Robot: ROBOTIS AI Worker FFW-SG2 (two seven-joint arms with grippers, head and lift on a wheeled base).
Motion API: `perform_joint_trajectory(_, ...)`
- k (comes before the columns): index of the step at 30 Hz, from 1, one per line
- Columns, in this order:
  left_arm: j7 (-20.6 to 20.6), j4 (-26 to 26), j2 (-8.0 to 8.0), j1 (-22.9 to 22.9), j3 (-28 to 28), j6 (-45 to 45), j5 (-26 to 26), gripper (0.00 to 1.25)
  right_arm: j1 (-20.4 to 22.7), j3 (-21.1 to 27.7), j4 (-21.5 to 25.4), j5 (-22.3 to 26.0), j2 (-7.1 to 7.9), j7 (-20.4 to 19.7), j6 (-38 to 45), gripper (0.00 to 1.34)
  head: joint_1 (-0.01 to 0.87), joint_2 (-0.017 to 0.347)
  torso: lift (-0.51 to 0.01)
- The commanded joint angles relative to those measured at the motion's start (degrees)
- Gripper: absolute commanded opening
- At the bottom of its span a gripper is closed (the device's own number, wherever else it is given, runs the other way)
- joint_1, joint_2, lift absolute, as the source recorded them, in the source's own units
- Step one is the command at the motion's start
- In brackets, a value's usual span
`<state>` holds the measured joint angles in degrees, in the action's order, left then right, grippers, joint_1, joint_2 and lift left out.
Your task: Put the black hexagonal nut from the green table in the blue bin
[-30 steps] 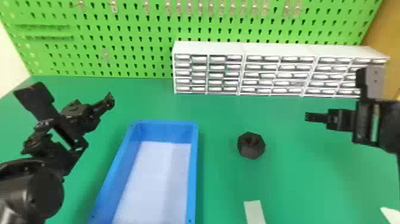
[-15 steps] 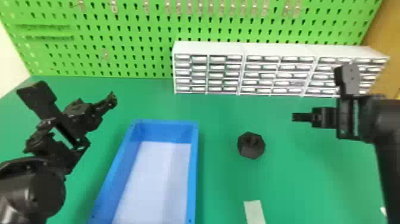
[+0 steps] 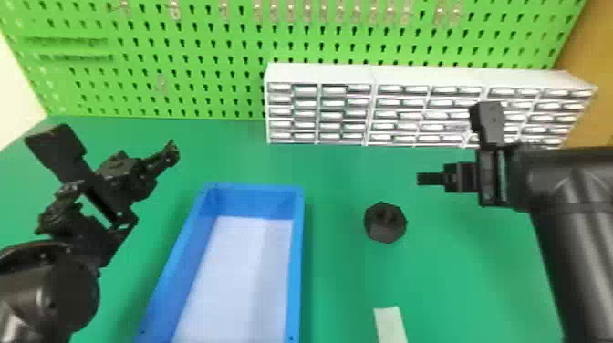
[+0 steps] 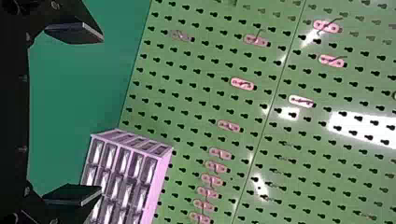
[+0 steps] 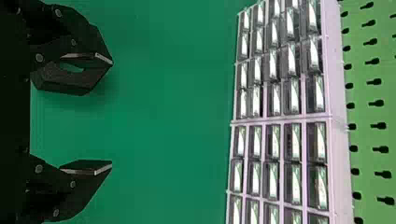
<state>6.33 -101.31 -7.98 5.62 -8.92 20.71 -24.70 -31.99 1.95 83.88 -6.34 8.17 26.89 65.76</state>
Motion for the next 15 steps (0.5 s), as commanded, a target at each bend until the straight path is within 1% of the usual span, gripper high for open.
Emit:
perform_joint_trajectory(1,0.27,0.15,-0.02,0.18,-0.05,0.04,-0.08,1.11,-1.15,-1.42,-2.76,-0.17,-0.61,0.00,-0.99,0.85,0.666,0.032,-0.100)
perform_joint_trajectory(7,0.62,0.41,-0.02,0.26,0.04,0.04,-0.08,1.11,-2.11,-3.27,-5.75,-0.25,-1.14,0.00,-2.22,0.85,0.666,0.032,-0.100)
perform_joint_trajectory(15,0.88,0.59,-0.02,0.35,-0.05,0.04,-0.26,1.11,-2.73,-3.97,-9.53,-0.34,-1.58,-0.09,-4.77,0.85,0.666,0.032,-0.100)
